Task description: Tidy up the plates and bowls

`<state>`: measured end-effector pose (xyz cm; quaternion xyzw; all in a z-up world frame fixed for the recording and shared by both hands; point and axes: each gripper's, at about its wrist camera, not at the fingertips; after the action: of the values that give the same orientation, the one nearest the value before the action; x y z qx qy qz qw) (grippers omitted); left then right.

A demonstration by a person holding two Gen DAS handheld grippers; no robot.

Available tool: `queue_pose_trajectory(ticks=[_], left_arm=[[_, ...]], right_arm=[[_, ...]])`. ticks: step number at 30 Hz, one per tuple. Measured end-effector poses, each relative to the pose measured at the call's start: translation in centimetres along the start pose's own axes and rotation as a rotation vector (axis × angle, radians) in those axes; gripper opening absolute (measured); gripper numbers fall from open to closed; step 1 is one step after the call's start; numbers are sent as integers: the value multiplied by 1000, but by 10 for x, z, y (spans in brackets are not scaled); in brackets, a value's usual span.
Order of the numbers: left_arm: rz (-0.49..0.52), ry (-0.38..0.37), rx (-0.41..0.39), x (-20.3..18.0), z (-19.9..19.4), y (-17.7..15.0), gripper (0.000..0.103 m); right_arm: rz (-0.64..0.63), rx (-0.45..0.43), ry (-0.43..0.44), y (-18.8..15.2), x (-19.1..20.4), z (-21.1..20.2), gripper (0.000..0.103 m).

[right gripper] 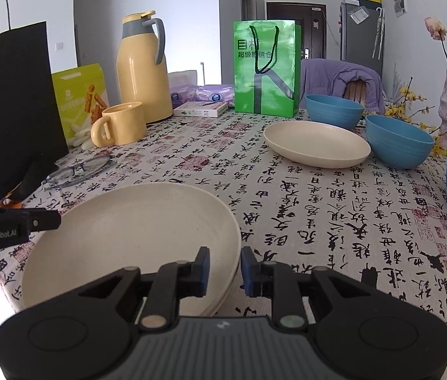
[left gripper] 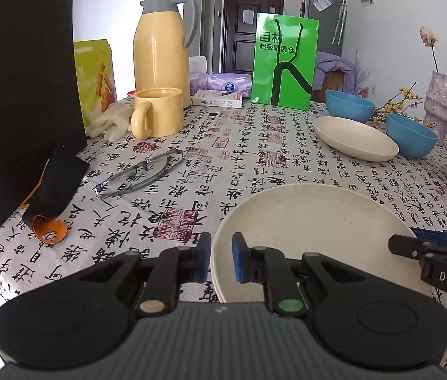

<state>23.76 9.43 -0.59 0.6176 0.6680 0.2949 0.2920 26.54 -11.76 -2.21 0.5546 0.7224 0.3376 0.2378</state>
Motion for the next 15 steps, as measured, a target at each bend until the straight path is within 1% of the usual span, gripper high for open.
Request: queue_pose_trajectory(ticks=[2,7,8,10,11,12,14,15], left_arm=[[-2,-2,-5,0,-3,-1,16],[-3,-6,-21,-2,-15,-3,16],[1,-14,-29,-4,-20,-4,18],[13,-34,-61,-10,-30,-6,30],[22,-44,-87,-14,-37,-8,44],[34,-54,-117,-19,-43,-12,49],[74,-94,-167,-33,-57,-21,51],[87,-112,-175,-40,-61,-26,57]], right_arm=[[3,1,10,-1,0,-1,28],[21,-37,15,-2,-5,-17,28],[23,-47,14,-3,-7,-22,28],[32,-66,17,-5,-14,-33,28],[39,-79,17,-8,-17,-41,29],[47,-88,15,-11,-21,-48,29],[69,-112,11,-21,-31,-67,32],[77,-126,6,-27,-35,-77,36]])
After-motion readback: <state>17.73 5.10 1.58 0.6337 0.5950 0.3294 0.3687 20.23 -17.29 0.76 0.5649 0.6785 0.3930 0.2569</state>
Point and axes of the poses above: each gripper's, at about its wrist camera, not at the fingertips, and z roughly the way its jaws point, x to its left, y to its top, and after that the axes turned 6 degrees about x, right-handed
